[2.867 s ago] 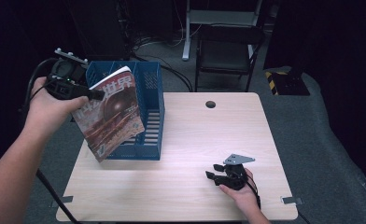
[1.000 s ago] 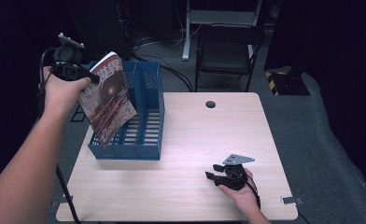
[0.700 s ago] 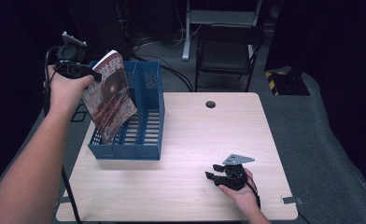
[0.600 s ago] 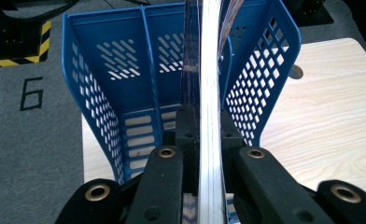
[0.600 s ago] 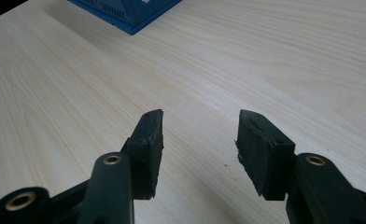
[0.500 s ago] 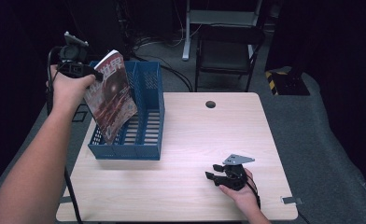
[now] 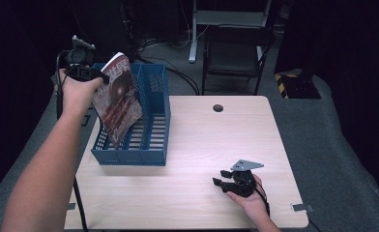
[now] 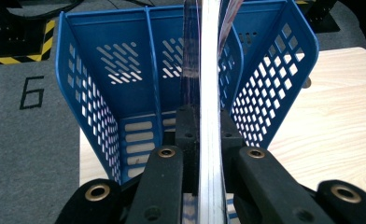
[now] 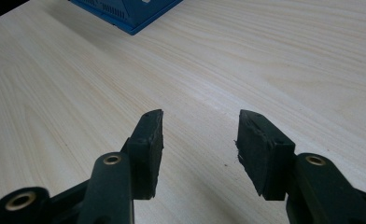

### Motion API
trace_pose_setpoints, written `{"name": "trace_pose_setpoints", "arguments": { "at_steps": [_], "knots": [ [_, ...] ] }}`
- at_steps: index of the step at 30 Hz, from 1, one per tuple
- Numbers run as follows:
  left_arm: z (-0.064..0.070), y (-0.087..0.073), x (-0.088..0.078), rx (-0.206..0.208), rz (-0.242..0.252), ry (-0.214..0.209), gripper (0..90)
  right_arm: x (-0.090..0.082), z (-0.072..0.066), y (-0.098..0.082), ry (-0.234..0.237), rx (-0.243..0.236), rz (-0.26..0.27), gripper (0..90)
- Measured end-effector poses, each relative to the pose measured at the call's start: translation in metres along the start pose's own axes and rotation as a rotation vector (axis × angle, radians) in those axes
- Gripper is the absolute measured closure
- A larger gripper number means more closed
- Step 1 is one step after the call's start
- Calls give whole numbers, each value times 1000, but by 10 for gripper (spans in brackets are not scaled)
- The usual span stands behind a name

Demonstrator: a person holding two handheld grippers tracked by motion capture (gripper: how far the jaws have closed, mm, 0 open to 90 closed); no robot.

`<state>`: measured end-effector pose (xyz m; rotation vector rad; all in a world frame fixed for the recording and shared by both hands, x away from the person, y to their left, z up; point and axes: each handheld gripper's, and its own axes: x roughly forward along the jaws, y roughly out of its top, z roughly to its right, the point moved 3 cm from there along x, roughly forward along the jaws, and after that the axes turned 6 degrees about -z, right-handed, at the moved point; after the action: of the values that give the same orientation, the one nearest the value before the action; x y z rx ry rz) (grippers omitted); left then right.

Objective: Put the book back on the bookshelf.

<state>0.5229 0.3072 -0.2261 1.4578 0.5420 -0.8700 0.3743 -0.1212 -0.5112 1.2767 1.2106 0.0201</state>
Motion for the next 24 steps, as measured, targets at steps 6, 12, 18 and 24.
{"name": "trace_pose_setpoints", "arguments": {
  "at_steps": [6,12,18,24],
  "knots": [
    [1,0,6,-10,13,2,840,0,-1,0,8,6,1,506],
    [0,-4,17,-20,2,-6,840,-1,0,1,-1,3,12,506],
    [0,-8,26,-25,4,-3,840,-1,0,1,2,5,6,506],
    [-1,-14,37,-24,-20,-9,840,-1,0,1,-2,4,10,507]
  ]
}}
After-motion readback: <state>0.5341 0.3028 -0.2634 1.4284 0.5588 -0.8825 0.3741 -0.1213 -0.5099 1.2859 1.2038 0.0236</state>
